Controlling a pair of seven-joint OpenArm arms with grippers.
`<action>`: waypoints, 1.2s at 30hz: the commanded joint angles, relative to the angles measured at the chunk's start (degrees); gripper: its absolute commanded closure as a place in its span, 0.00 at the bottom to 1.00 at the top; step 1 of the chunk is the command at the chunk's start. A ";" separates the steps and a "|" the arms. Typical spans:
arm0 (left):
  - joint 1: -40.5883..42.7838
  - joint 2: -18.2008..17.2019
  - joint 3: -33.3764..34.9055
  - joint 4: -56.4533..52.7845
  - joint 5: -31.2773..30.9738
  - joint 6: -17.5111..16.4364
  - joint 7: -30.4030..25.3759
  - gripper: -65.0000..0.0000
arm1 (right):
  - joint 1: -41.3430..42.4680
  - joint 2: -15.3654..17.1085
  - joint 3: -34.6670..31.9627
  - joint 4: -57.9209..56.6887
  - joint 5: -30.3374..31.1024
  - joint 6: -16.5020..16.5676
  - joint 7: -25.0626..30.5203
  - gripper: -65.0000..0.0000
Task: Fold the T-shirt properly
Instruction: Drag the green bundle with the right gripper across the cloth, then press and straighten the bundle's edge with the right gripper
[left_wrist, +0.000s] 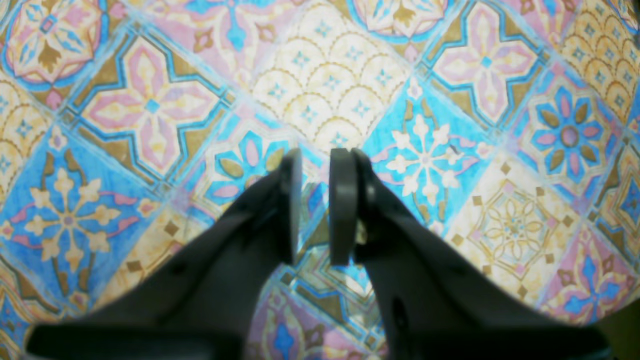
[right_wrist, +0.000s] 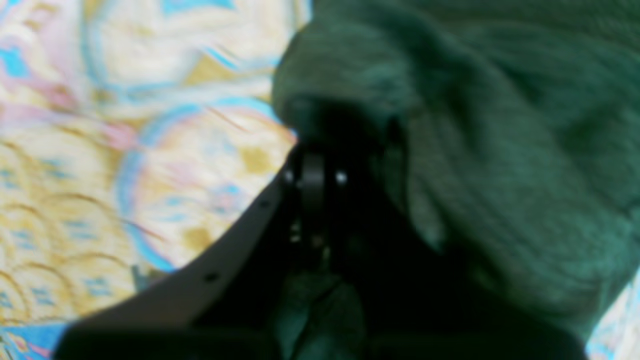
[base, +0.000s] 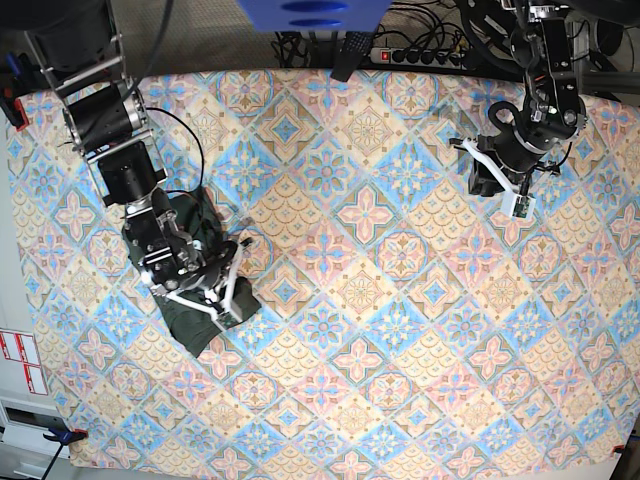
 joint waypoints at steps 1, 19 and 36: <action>-0.23 -0.57 -0.34 1.16 -0.45 -0.17 -1.19 0.87 | 1.71 1.12 2.55 0.52 -1.07 -1.09 -0.02 1.00; -0.40 -0.48 -0.34 1.16 -0.45 -0.17 -1.19 0.87 | -5.06 2.00 11.16 26.98 -1.07 -1.09 -11.63 1.00; -0.75 -0.48 -0.25 1.07 -0.45 -0.17 -1.19 0.87 | -20.53 6.83 31.29 28.56 -1.16 -1.09 -9.78 1.00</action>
